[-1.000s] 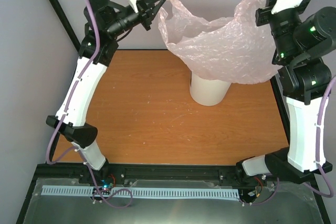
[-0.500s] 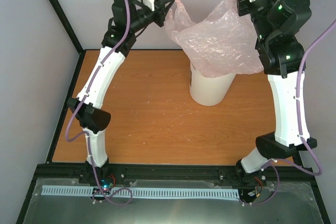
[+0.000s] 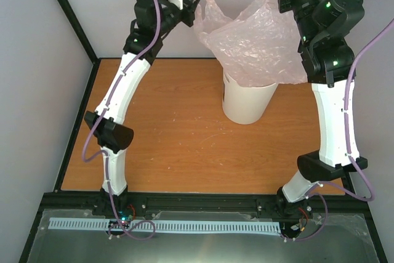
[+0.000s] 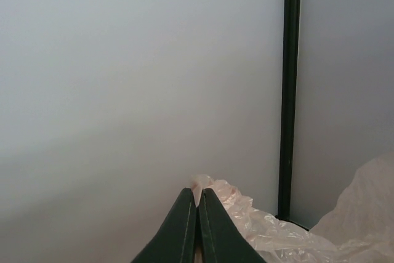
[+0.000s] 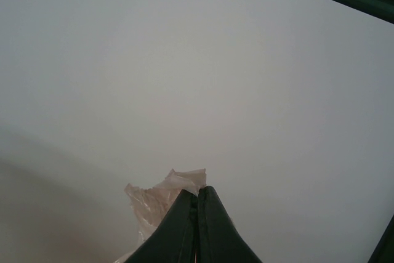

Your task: Put the trash bags into the trash bin

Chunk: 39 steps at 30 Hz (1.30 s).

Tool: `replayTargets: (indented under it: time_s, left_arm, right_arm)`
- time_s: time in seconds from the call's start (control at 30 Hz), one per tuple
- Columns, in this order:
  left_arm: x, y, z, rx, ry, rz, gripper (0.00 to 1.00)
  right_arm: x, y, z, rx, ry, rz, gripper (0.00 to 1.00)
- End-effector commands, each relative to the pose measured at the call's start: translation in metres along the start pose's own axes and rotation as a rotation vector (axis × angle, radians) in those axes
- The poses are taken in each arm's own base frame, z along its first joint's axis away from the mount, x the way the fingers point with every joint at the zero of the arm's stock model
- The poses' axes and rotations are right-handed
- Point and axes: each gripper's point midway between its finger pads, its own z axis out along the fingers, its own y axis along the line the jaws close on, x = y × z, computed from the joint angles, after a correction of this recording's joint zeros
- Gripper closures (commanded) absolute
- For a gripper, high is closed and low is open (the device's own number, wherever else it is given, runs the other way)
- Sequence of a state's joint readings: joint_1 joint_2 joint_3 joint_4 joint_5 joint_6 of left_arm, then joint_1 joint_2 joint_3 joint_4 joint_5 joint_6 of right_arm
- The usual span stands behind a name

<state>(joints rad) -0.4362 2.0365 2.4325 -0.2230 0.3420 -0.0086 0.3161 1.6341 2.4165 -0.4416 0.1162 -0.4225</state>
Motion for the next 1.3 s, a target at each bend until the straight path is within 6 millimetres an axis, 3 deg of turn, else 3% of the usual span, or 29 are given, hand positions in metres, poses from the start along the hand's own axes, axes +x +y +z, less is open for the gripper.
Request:
replayTargets:
  time_s: [0.0,0.17,0.3,0.57,0.73,0.83,0.93,1.13,1.27]
  left_arm:
    - [-0.026,-0.001,-0.001,-0.016,-0.078,0.062,0.99]
    - [-0.038,0.018,-0.003,-0.13,-0.122,0.121,0.99]
    - [-0.028,0.026,-0.001,-0.168,-0.093,0.133,0.99]
    - [0.012,0.016,0.003,-0.105,0.031,0.073,0.99]
    - [0.02,0.012,0.002,-0.08,0.055,0.049,0.99]
    - [0.023,0.009,0.001,-0.069,0.072,0.041,0.99]
    - [0.032,0.013,-0.001,-0.093,0.104,0.04,0.99]
    - [0.039,0.024,-0.011,-0.165,0.149,0.042,0.99]
    - [0.042,0.028,-0.015,-0.189,0.167,0.043,0.99]
  right_arm:
    - [-0.003,0.0,0.004,-0.008,-0.021,0.015,0.97]
    - [-0.009,0.006,0.008,-0.045,-0.051,0.053,0.97]
    - [-0.01,0.008,0.014,-0.051,-0.066,0.057,0.97]
    - [0.032,0.031,0.021,-0.123,0.06,0.104,0.97]
    - [0.053,0.041,0.015,-0.18,0.148,0.176,0.96]
    - [0.055,0.041,0.002,-0.208,0.184,0.2,0.79]
    - [0.057,0.031,-0.013,-0.207,0.224,0.225,0.6]
    - [0.06,-0.029,-0.049,-0.095,0.273,0.291,0.4]
    - [0.07,-0.053,-0.073,-0.043,0.328,0.326,0.32]
